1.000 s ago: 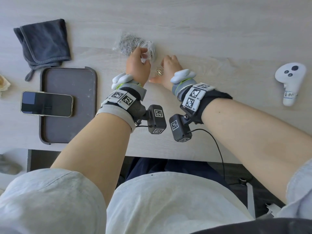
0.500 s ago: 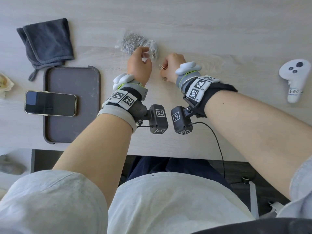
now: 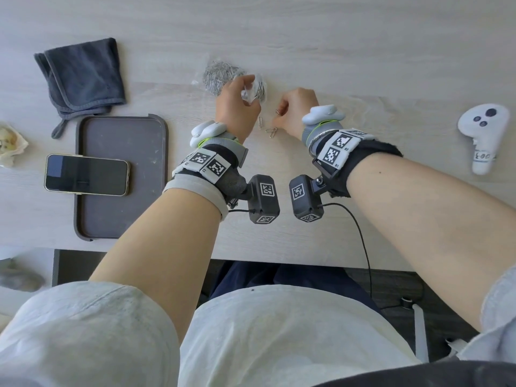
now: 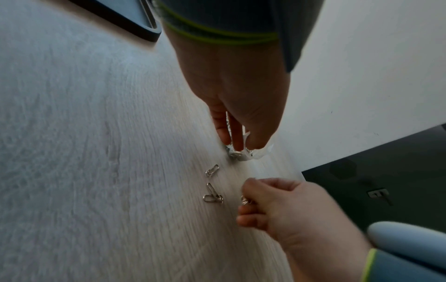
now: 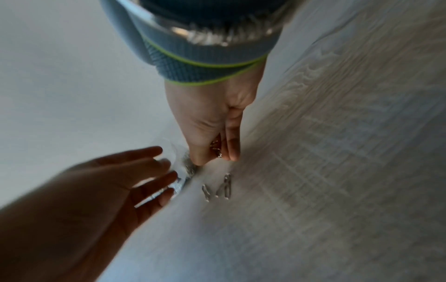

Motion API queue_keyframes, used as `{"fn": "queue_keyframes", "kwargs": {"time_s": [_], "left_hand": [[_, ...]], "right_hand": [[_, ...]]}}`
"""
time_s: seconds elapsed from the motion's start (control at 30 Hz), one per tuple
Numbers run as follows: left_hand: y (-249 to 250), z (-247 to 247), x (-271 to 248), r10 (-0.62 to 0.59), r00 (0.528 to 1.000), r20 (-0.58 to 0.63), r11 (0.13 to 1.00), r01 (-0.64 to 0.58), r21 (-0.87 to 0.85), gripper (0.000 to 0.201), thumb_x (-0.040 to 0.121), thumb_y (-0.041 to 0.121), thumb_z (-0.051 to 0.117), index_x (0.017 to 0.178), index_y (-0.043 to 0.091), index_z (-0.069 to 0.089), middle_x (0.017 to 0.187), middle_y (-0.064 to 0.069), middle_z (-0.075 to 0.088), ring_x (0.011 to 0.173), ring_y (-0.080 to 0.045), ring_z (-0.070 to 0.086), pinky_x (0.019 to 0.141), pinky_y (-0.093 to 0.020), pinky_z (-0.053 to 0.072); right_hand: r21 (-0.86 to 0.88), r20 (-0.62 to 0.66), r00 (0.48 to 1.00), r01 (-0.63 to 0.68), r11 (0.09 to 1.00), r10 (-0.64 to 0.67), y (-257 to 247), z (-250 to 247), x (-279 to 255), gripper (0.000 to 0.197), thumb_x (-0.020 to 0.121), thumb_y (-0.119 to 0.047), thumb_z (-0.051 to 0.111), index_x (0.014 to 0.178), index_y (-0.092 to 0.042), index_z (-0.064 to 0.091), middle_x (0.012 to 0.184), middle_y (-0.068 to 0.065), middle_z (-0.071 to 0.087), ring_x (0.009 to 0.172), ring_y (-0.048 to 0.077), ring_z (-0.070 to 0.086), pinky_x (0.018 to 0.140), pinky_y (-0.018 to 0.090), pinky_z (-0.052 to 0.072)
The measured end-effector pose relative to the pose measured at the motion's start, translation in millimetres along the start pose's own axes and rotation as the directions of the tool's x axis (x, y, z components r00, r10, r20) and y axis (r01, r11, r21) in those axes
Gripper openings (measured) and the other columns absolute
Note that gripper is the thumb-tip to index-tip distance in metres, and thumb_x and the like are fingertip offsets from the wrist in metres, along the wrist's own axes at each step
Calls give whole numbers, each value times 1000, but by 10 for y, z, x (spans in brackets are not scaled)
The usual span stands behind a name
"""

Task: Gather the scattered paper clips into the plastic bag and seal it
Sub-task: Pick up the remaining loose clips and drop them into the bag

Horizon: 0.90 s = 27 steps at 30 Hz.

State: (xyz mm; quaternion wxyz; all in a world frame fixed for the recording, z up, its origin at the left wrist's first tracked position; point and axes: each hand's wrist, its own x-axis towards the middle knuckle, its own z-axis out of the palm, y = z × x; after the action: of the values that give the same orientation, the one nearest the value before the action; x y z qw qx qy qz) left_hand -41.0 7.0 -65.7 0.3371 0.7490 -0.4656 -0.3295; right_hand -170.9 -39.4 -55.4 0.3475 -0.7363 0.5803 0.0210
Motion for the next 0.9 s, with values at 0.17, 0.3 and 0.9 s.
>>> {"fn": "queue_keyframes", "kwargs": {"time_s": [0.17, 0.3, 0.9], "left_hand": [[105, 24, -10, -6, 999, 42, 995, 2, 101, 50, 78, 2, 54, 127, 11, 49, 132, -7, 51, 95, -28, 60, 90, -32, 49], [198, 69, 2, 35, 996, 85, 992, -45, 117, 51, 77, 1, 54, 127, 9, 49, 133, -9, 50, 107, -33, 58, 92, -32, 48], [89, -41, 29, -3, 997, -79, 990, 14, 138, 45, 84, -1, 41, 127, 7, 48, 129, -10, 53, 109, -30, 56, 98, -33, 43]], "right_hand": [[359, -184, 980, -2, 933, 73, -106, -178, -7, 3, 67, -14, 66, 70, -15, 66, 66, 1, 64, 50, 9, 62, 57, 30, 57], [496, -154, 985, 4, 868, 83, -204, -223, 2, 8, 69, -8, 66, 76, -11, 66, 61, 1, 66, 50, 19, 67, 54, 32, 60], [-120, 249, 945, 247, 962, -211, 173, -39, -45, 25, 73, -7, 65, 98, -12, 66, 105, 8, 64, 96, 23, 61, 76, 22, 41]]}}
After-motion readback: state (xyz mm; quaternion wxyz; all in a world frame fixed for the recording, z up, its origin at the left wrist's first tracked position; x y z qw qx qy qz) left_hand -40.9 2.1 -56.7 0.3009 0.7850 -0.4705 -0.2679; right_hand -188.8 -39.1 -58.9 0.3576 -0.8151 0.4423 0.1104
